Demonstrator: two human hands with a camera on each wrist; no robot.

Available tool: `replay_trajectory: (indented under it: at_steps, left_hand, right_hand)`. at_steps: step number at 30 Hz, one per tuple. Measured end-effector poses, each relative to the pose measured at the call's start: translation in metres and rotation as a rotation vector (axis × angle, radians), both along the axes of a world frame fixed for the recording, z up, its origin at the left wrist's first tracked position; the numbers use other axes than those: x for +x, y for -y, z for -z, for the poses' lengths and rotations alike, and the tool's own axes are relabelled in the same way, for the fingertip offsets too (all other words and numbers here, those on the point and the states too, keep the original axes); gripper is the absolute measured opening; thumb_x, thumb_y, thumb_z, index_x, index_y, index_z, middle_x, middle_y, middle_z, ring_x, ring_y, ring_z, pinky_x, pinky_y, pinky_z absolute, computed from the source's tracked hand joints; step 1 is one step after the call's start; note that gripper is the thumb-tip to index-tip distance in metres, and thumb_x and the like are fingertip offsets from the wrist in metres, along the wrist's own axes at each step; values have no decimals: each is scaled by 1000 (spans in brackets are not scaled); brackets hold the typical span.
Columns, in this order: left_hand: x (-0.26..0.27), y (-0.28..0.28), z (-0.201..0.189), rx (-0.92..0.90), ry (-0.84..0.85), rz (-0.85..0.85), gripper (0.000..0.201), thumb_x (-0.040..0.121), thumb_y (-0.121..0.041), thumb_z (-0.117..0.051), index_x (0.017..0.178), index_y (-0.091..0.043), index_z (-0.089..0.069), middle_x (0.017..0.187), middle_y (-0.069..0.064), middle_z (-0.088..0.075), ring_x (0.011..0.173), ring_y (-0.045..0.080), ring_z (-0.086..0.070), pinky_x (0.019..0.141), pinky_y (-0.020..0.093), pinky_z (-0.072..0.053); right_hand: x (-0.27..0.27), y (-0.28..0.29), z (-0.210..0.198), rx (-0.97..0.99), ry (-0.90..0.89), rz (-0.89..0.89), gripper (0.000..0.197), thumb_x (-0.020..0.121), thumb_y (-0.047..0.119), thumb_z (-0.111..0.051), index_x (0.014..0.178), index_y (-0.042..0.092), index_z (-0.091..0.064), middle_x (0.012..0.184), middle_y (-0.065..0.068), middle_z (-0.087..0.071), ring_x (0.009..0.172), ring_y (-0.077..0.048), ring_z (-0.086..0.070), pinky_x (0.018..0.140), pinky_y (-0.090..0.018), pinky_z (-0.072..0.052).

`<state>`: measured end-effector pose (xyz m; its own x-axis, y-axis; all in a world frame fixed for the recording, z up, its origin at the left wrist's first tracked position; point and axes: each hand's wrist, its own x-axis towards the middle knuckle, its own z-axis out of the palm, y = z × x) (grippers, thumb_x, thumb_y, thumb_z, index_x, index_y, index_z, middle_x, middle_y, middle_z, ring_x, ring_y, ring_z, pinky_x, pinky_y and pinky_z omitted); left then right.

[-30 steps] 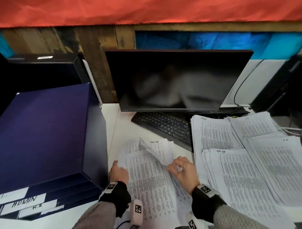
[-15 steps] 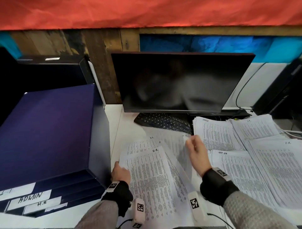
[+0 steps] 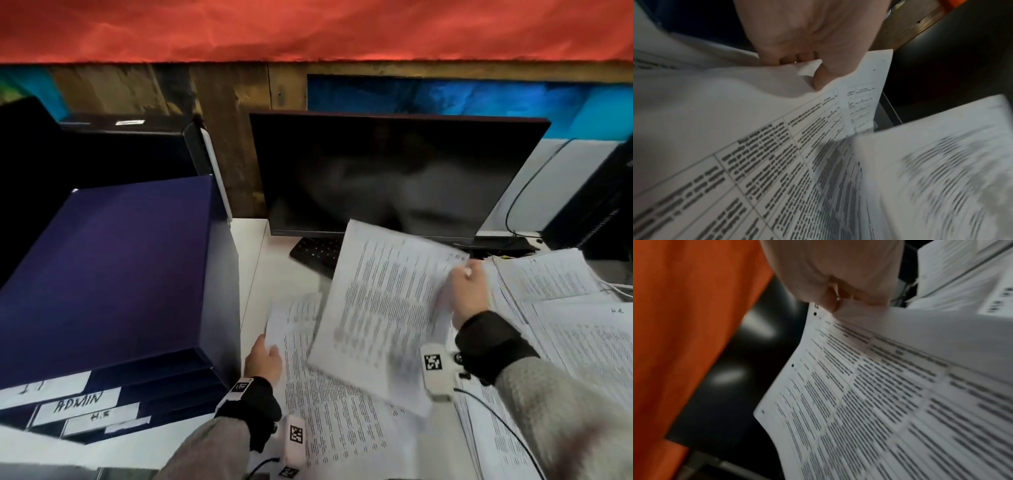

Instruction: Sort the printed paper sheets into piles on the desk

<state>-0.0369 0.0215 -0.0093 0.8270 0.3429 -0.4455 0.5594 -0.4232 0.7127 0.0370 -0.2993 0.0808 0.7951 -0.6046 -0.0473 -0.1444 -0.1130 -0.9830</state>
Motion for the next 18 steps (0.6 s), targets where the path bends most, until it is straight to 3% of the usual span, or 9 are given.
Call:
replay_trajectory:
  at_steps: [3, 5, 7, 8, 10, 12, 13, 15, 18]
  left_hand:
    - [-2, 4, -3, -75, 5, 21, 42, 101, -17, -37, 141, -4, -36, 144, 14, -43, 132, 30, -41, 106, 30, -31]
    - [-1, 6, -2, -156, 17, 1, 47, 102, -26, -37, 144, -4, -33, 149, 11, -37, 137, 27, -35, 110, 30, -26]
    - [-2, 9, -1, -299, 33, -12, 55, 100, -39, -37, 147, -12, -29, 151, 3, -34, 139, 21, -31, 115, 32, -21]
    - [-4, 9, -1, -351, 50, 15, 55, 99, -43, -41, 146, -18, -30, 147, -2, -36, 138, 17, -31, 116, 33, -20]
    - [-7, 9, 0, -420, 38, 76, 33, 95, -30, -55, 125, -33, -43, 133, -11, -45, 127, 12, -43, 112, 35, -29]
    - [-7, 8, 3, -428, 86, 142, 33, 87, -5, -58, 103, -34, -54, 121, -1, -62, 110, 18, -59, 98, 29, -46]
    - [-6, 7, 3, -438, 99, 144, 39, 85, 3, -54, 100, -33, -55, 112, 0, -66, 104, 18, -62, 89, 22, -49]
    - [-5, 5, 2, -477, 95, 124, 43, 85, 10, -49, 109, -26, -57, 110, 1, -67, 100, 16, -62, 84, 18, -48]
    - [-2, 7, 2, -537, 75, 90, 48, 84, 7, -52, 129, -9, -53, 119, 8, -64, 113, 23, -57, 103, 34, -42]
  right_hand:
    - [-17, -23, 44, 21, -287, -192, 19, 94, 4, -36, 109, 5, -47, 82, -13, -51, 79, -23, -49, 67, -31, -41]
    - [-29, -46, 62, 35, -373, -242, 17, 94, -2, -35, 103, 2, -49, 79, -11, -50, 79, -23, -48, 58, -25, -40]
    - [-37, -66, 70, 114, -404, -281, 18, 94, -3, -35, 105, 6, -47, 74, -7, -46, 70, -21, -45, 50, -18, -39]
    - [-38, -75, 74, 160, -415, -311, 22, 95, -2, -37, 111, 10, -46, 79, -6, -49, 73, -21, -46, 57, -17, -41]
    - [-43, -89, 74, 257, -413, -410, 26, 96, 0, -40, 118, 14, -44, 98, -6, -53, 91, -23, -48, 75, -23, -42]
    - [-47, -95, 72, 323, -404, -491, 39, 93, -5, -46, 127, 14, -42, 114, -12, -52, 98, -24, -50, 76, -25, -42]
    - [-49, -93, 71, 321, -409, -501, 52, 90, -8, -50, 135, 14, -36, 120, -12, -48, 101, -23, -50, 76, -25, -42]
    - [-51, -81, 74, 310, -418, -473, 77, 82, -11, -60, 145, 14, -22, 125, -8, -44, 106, -24, -50, 78, -28, -44]
    - [-59, -55, 75, 303, -471, -500, 82, 76, 6, -75, 142, 15, -27, 131, -8, -47, 112, -26, -51, 93, -37, -40]
